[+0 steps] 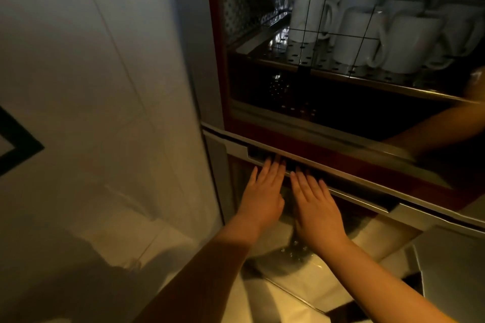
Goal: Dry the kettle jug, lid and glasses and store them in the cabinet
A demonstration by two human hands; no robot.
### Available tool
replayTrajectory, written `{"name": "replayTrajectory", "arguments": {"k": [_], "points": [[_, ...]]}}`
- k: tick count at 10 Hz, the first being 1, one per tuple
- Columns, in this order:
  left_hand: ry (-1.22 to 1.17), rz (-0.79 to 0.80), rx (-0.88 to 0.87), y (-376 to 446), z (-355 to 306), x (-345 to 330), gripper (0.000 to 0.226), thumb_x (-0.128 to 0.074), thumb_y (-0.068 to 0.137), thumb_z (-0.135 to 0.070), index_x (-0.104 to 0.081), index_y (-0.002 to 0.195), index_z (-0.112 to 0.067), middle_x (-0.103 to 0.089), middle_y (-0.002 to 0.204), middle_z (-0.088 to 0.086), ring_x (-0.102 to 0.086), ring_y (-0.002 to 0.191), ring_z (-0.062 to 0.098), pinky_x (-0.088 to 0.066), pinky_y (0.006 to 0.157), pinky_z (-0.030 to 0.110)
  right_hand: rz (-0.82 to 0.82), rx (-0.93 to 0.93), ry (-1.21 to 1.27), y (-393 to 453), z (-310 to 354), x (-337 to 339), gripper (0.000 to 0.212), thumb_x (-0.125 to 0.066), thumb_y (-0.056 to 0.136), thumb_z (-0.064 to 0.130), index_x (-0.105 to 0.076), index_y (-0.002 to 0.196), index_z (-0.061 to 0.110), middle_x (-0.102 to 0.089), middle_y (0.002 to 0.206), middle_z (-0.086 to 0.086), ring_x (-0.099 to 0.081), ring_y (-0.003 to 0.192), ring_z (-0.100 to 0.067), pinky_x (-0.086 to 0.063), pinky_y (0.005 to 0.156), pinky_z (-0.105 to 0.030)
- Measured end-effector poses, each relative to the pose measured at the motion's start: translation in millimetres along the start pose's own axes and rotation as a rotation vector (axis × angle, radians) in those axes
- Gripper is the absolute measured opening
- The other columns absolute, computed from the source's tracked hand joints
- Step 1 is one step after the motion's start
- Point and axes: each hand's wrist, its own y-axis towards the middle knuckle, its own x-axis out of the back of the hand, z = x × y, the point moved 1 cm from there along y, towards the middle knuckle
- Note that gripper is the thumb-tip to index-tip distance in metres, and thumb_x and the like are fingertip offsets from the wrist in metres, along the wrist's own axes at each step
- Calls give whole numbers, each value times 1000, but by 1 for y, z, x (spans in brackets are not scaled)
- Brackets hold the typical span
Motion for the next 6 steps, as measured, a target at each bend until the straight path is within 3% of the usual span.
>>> {"name": "replayTrajectory", "arguments": {"k": [2, 4, 5, 6], "points": [[-27, -10, -11, 2, 5, -10, 77, -41, 92, -24, 11, 149, -20, 17, 156, -3, 26, 138, 12, 12, 114, 34, -25, 19, -15, 0, 1, -3, 81, -51, 85, 29, -1, 146, 13, -3, 153, -7, -10, 143, -24, 8, 112, -39], [-53, 34, 34, -6, -2, 8, 76, -44, 93, -25, 6, 150, -18, 10, 158, 0, 14, 143, 14, 4, 115, 33, 5, 54, -41, -1, -2, 3, 80, -42, 90, 35, 10, 147, 11, 9, 156, -9, 6, 143, -24, 14, 112, -39], [-93, 93, 154, -40, -10, 15, 70, -39, 98, -30, 5, 150, -17, 8, 159, 3, 9, 145, 19, -1, 117, 35, 75, 61, -28, -5, 1, 13, 85, -46, 91, 36, 15, 145, 11, 15, 155, -10, 12, 142, -25, 11, 113, -41], [-25, 83, 256, -78, -24, 18, 65, -35, 99, -31, 3, 151, -17, 5, 159, 4, 9, 145, 20, -2, 117, 38, 174, 98, -14, -11, -1, 25, 83, -48, 91, 37, 7, 147, 13, 14, 155, -11, 13, 142, -27, 4, 114, -42]]}}
